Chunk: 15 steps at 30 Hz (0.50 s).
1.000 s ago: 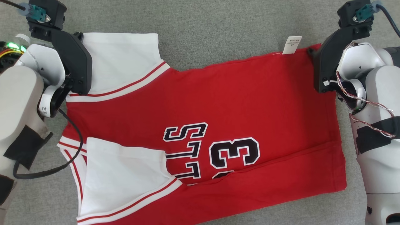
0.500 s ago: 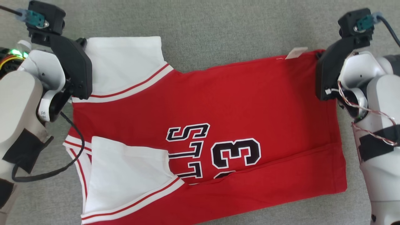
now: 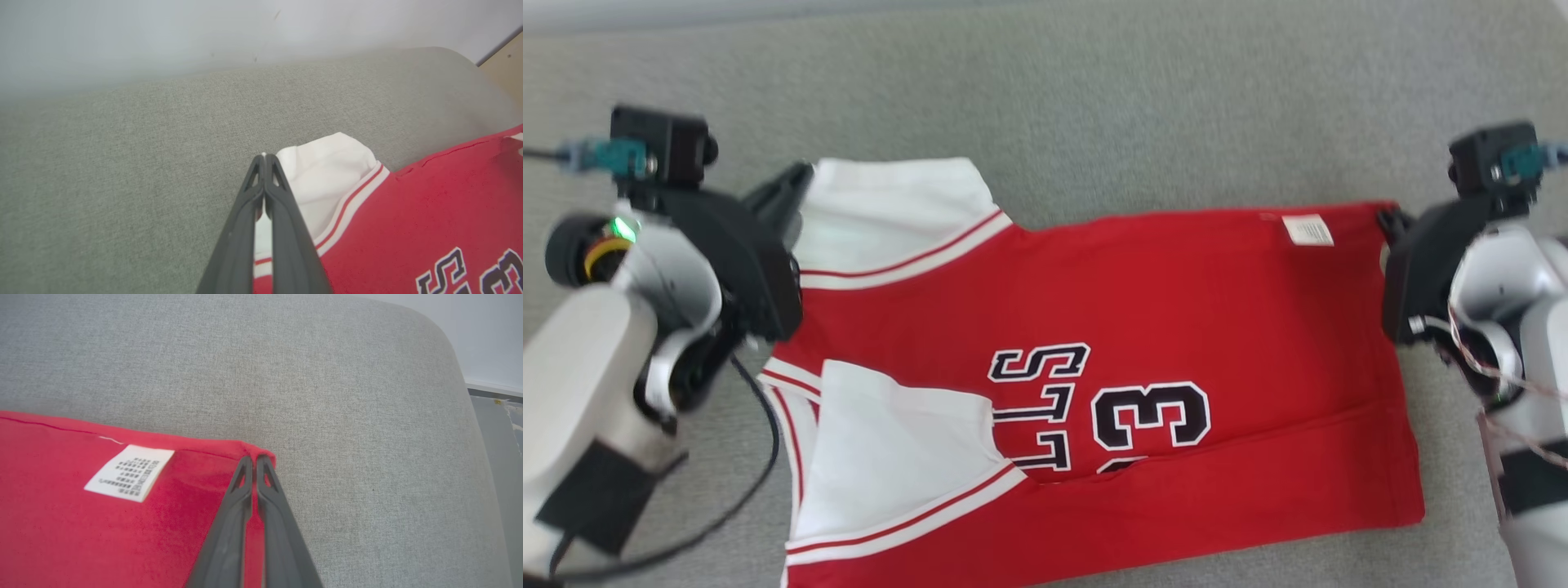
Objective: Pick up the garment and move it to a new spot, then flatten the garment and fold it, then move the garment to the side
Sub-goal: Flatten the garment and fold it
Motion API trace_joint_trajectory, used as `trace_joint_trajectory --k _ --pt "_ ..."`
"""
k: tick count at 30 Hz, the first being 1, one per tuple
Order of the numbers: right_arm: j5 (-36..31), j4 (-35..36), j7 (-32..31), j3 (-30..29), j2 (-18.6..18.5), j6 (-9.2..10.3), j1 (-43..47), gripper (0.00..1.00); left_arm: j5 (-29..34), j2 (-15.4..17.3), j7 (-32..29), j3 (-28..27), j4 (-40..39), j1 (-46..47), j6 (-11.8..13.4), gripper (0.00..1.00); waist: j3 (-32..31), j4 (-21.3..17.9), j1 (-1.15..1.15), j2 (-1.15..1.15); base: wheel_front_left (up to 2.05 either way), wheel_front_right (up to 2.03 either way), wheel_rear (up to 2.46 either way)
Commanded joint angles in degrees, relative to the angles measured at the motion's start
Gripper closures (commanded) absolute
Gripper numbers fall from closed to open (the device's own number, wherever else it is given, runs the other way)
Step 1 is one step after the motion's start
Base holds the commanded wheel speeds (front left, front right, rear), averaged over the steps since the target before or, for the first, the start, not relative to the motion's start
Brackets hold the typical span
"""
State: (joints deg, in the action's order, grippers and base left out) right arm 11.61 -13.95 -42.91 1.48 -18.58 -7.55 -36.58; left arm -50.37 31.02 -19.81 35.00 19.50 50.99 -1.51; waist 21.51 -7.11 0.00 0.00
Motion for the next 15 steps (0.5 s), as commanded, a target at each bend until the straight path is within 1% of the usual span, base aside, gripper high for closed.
trace_joint_trajectory --k 1,5,6,7,8,9,12,15 --pt "0.63 1.73 -0.38 -0.53 -0.76 0.10 3.11 1.00 -1.91 0.69 0.76 -0.95 -2.66 -3.43 0.34 1.00 -3.96 1.95 0.00 0.00 0.00 0.00 0.00" --pt "0.54 4.95 -0.32 -1.65 -0.96 0.10 7.56 1.00 -5.45 2.26 2.06 -3.16 -9.09 -9.74 1.67 1.00 -6.32 2.55 0.00 0.00 0.00 0.00 0.00" --pt "0.54 4.95 -0.32 -1.65 -0.96 0.10 7.56 1.00 -5.45 2.26 2.06 -3.16 -9.09 -9.74 1.67 1.00 -6.32 2.55 0.00 0.00 0.00 0.00 0.00" --pt "-0.18 5.17 0.06 -1.99 -0.99 0.10 9.54 1.00 -7.76 2.72 2.71 -4.50 -12.86 -13.20 2.40 1.00 -7.30 2.83 0.00 0.00 0.00 0.00 0.00" --pt "-0.18 5.17 0.06 -1.99 -0.99 0.10 9.54 1.00 -7.76 2.72 2.71 -4.50 -12.86 -13.20 2.40 1.00 -7.30 2.83 0.00 0.00 0.00 0.00 0.00" --pt "-0.40 5.11 0.15 -2.26 -1.09 0.10 10.39 1.00 -8.73 3.05 2.74 -4.92 -14.71 -14.94 2.84 1.00 -7.79 3.12 0.00 0.00 0.00 0.00 0.00" --pt "-0.53 4.78 -0.09 -2.94 -0.72 0.10 12.25 1.00 -9.75 4.94 2.38 -5.42 -19.68 -19.50 4.35 1.00 -8.86 3.95 0.00 0.00 0.00 0.00 0.00" --pt "-0.23 4.92 -0.97 -3.76 -0.31 0.10 14.39 1.00 -10.47 5.64 3.44 -5.90 -23.51 -23.89 6.21 1.00 -9.56 4.51 0.00 0.00 0.00 0.00 0.00"
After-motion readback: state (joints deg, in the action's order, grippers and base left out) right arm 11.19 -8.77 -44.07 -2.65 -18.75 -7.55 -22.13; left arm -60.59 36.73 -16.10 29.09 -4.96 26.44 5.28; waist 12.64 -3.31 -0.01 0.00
